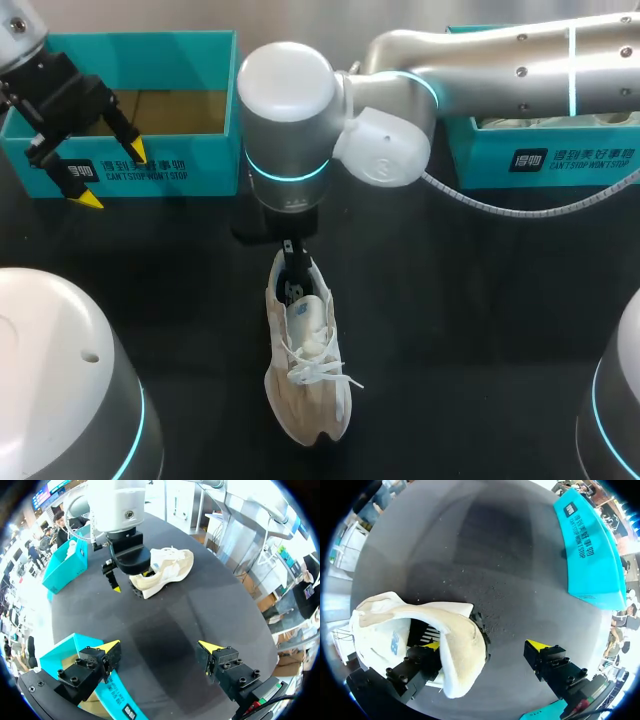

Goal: Take the shoe out of the shoebox, open the shoe tongue, remove and reinsert the insole, then place the shoe into the shoebox

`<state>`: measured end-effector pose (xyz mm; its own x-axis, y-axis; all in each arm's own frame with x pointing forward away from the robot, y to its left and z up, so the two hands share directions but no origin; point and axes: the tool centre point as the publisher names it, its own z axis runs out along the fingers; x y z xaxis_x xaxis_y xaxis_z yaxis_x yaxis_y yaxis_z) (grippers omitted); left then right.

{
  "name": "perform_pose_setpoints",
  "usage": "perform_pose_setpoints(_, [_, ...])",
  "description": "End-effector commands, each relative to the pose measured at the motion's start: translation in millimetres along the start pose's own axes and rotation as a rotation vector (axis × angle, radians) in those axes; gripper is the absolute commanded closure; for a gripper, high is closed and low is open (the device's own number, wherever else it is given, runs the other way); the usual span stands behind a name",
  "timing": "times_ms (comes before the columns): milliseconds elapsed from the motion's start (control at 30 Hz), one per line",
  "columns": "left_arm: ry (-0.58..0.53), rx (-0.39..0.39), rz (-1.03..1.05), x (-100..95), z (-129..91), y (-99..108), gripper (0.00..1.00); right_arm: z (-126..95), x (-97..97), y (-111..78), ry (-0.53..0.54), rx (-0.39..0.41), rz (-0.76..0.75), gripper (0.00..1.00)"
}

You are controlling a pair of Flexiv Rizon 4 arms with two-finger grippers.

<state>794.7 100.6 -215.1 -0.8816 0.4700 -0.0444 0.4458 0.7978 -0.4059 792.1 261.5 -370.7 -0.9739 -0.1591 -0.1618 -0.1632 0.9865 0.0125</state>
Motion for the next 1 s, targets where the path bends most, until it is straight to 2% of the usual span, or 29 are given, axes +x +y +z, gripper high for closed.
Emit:
perform_pose_setpoints(33, [0.0,-0.002,0.0,0.7,-0.3,0.3,0.0,7.4,-1.6,3.3,0.006,0.004,-0.003,0.0])
perform_pose_setpoints(167, [0.0,-0.002,0.0,0.7,-0.3,0.3,0.0,10.9,-2.3,4.2,0.013,0.005,-0.005,0.0])
perform_pose_setpoints(200, [0.0,-0.002,0.0,0.7,-0.3,0.3,0.0,11.4,-2.6,4.3,0.015,0.003,-0.003,0.08])
perform_pose_setpoints(233, [0.0,-0.002,0.0,0.7,-0.3,0.3,0.0,11.9,-2.7,4.5,0.016,0.002,-0.002,0.26])
perform_pose_setpoints(267, [0.0,-0.002,0.0,0.7,-0.3,0.3,0.0,12.6,-2.6,4.7,0.017,0.0,-0.002,0.53])
perform_pose_setpoints(367, [0.0,-0.002,0.0,0.7,-0.3,0.3,0.0,15.4,-1.2,5.8,0.024,0.002,-0.005,0.65])
perform_pose_setpoints(533, [0.0,-0.002,0.0,0.7,-0.3,0.3,0.0,17.6,2.5,3.3,0.034,0.005,-0.001,1.0])
perform_pose_setpoints(767, [0.0,-0.002,0.0,0.7,-0.3,0.3,0.0,10.3,5.2,-1.1,0.016,0.021,0.021,1.0])
perform_pose_setpoints(1000, [0.0,-0.002,0.0,0.7,-0.3,0.3,0.0,-19.2,2.8,-6.9,-0.024,0.042,0.027,1.0])
